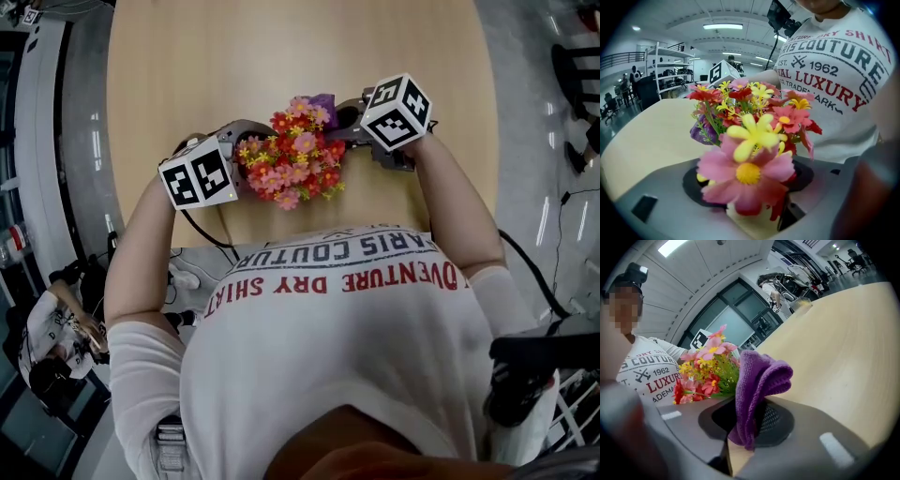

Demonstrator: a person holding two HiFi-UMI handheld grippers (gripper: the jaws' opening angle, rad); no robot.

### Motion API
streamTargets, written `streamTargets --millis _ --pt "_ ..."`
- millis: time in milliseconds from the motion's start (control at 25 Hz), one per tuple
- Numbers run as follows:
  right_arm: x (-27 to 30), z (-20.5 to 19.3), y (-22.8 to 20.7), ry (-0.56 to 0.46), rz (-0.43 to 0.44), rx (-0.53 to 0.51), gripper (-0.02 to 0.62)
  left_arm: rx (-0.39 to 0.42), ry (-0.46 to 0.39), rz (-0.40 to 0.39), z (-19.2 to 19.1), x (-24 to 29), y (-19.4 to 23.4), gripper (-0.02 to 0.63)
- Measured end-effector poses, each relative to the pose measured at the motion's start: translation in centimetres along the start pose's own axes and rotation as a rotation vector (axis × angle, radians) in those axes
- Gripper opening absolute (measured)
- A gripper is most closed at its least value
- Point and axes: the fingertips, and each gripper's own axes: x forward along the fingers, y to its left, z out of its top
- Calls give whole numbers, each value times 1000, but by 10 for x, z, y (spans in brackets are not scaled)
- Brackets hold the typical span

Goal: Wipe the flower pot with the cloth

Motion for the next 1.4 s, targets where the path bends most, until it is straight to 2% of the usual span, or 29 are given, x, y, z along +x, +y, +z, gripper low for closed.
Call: streamTargets --millis 160,480,680,960,1200,1280,1400 --pt "4 3 -22 82 -83 -23 66 14 -38 -3 4 -8 10 331" --pt "15 -23 -51 214 -208 -25 66 1 -60 17 0 -1 10 331" --pt "10 -23 -52 189 -229 -8 66 -25 -53 55 5 0 10 331" --pt "1 -28 -52 139 -255 8 66 -91 -56 184 4 -2 11 356" --pt "8 -24 -41 88 -289 13 66 -194 -190 276 -2 -34 -5 356" --pt "5 -24 -42 67 -298 16 66 -230 -206 297 -7 -36 -10 356" --pt "0 -24 -42 35 -310 19 66 -319 -254 371 -18 -39 -14 357"
